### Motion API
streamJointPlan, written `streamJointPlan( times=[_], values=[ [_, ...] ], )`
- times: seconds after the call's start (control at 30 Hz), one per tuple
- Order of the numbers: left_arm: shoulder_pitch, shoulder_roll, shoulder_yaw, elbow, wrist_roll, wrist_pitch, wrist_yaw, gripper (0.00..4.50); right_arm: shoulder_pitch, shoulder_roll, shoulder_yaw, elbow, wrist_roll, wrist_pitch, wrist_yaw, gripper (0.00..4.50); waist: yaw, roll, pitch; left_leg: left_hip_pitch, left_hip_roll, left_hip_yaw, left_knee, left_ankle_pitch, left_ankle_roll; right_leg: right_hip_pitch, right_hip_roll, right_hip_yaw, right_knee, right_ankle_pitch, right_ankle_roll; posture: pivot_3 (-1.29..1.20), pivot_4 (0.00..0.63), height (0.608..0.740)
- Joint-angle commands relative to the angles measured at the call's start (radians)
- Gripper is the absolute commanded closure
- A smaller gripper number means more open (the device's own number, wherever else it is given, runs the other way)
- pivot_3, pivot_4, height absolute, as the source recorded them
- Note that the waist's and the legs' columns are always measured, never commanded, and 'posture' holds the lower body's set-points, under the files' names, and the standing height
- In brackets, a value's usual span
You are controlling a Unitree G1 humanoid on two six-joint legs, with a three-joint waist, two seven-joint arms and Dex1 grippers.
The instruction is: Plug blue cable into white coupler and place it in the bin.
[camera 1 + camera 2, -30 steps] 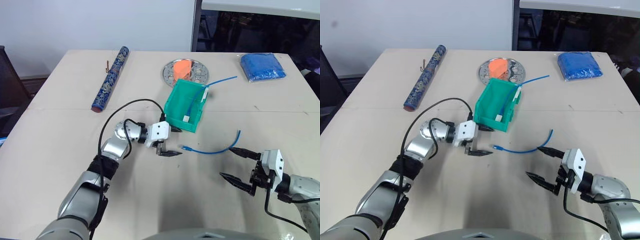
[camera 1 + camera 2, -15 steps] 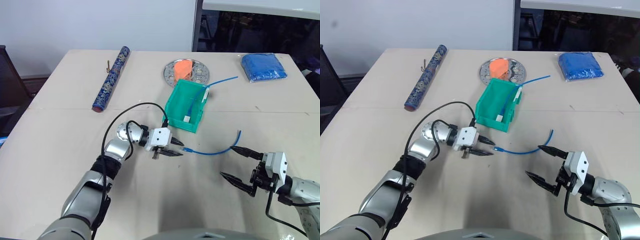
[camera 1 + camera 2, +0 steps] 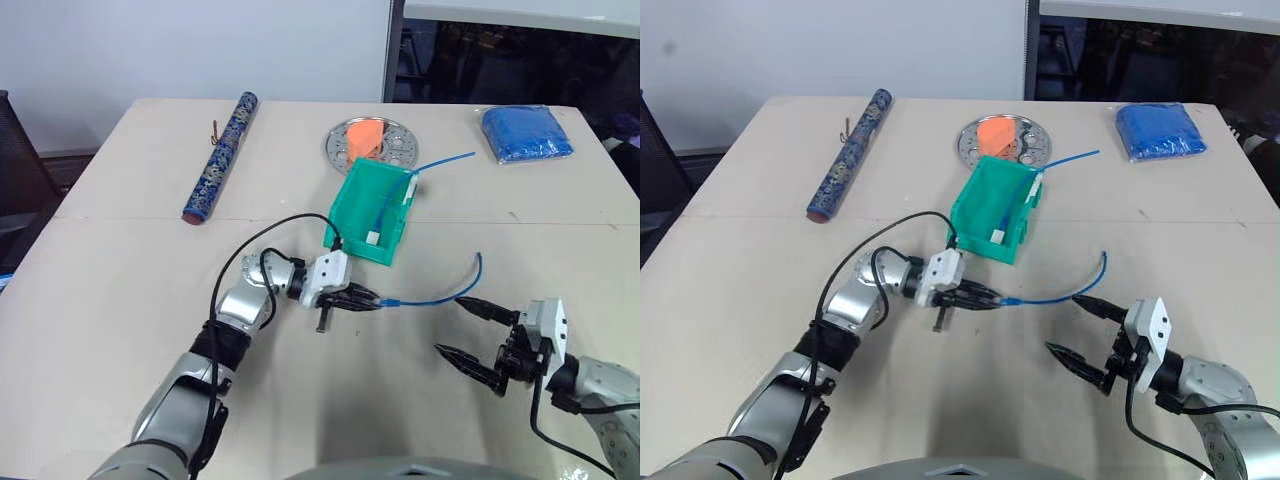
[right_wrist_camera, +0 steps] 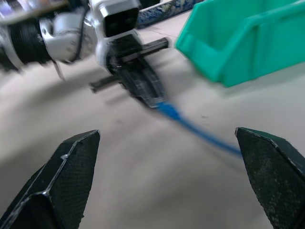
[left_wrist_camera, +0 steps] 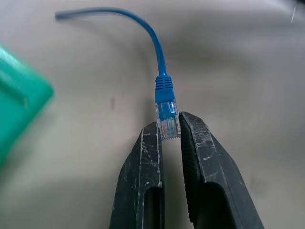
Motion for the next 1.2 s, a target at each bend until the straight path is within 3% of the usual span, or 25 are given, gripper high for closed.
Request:
streamJointPlan(
  times=[0.03,0.2,0.47,0.57,0.77,0.8,0.97,1.2],
  values=[
    [-0.013,-0.008,0.078,-0.153,-0.185,0.268,0.036,4.44,-0.039,0.044,0.001,-0.056,0.162,0.135,-0.114,0.00,-0.003,0.000,0.000,0.000,0.000,-0.001,0.000,0.000,0.000,0.000,0.000,0.000,0.000,0.000,0.000,0.00,0.150,0.740],
    [-0.037,-0.030,0.168,-0.253,-0.381,0.544,0.112,4.44,-0.197,0.162,-0.013,-0.049,0.362,0.216,-0.272,0.00,-0.005,0.000,0.000,0.001,0.000,-0.002,0.000,0.000,0.000,0.000,0.000,0.000,0.001,0.000,0.000,0.00,0.150,0.740],
    [-0.029,-0.043,0.199,-0.289,-0.441,0.616,0.164,4.44,-0.348,0.224,0.009,-0.027,0.453,0.253,-0.350,0.00,-0.002,0.000,0.000,-0.001,0.000,-0.004,0.000,0.003,-0.005,-0.001,0.000,-0.001,-0.001,0.000,0.000,0.00,0.150,0.740],
    [-0.023,-0.044,0.200,-0.290,-0.447,0.625,0.170,4.50,-0.379,0.222,0.017,-0.024,0.452,0.262,-0.345,1.20,-0.002,0.000,0.000,-0.001,-0.001,-0.003,0.000,0.003,-0.005,-0.002,-0.001,0.000,-0.001,0.000,0.000,0.00,0.150,0.740],
    [-0.016,-0.048,0.211,-0.279,-0.463,0.642,0.187,4.50,-0.411,0.224,0.032,-0.006,0.427,0.259,-0.336,4.19,-0.004,0.001,0.000,-0.001,-0.001,-0.003,-0.001,0.003,-0.005,-0.002,-0.001,0.000,-0.001,0.000,0.000,0.00,0.150,0.740],
    [-0.016,-0.050,0.214,-0.278,-0.467,0.646,0.192,4.50,-0.416,0.226,0.033,-0.004,0.426,0.257,-0.336,4.48,-0.004,0.001,0.000,-0.001,-0.001,-0.003,-0.001,0.003,-0.005,-0.002,-0.001,0.000,-0.001,0.000,0.000,0.00,0.150,0.740],
    [-0.015,-0.057,0.210,-0.277,-0.466,0.651,0.208,4.50,-0.445,0.240,0.040,0.012,0.423,0.255,-0.339,4.48,-0.004,0.001,0.000,-0.001,-0.001,-0.003,-0.001,0.003,-0.005,-0.003,-0.001,0.000,-0.001,0.000,0.000,0.00,0.150,0.740],
    [-0.001,-0.043,0.220,-0.395,-0.414,0.561,0.270,1.11,-0.469,0.250,0.008,0.042,0.442,0.254,-0.349,4.50,-0.002,0.001,0.000,-0.002,0.000,-0.003,-0.001,0.003,-0.005,-0.003,-0.001,0.000,-0.001,0.000,0.000,0.00,0.150,0.740]
  ],
)
